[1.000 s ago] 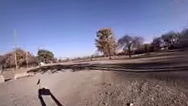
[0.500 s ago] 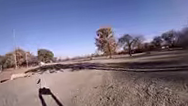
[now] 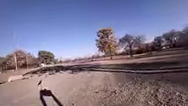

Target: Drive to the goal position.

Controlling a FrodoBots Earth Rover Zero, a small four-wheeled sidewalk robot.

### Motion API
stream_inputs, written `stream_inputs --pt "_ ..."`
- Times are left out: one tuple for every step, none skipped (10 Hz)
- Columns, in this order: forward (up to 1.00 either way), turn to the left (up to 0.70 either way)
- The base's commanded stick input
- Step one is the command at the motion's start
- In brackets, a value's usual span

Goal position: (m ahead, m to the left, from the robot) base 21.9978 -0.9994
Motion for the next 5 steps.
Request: stream_inputs --pt "0.5 0.0" --pt "0.5 0.0" --pt "0.5 0.0" --pt "0.5 0.0" --pt "0.5 0.0"
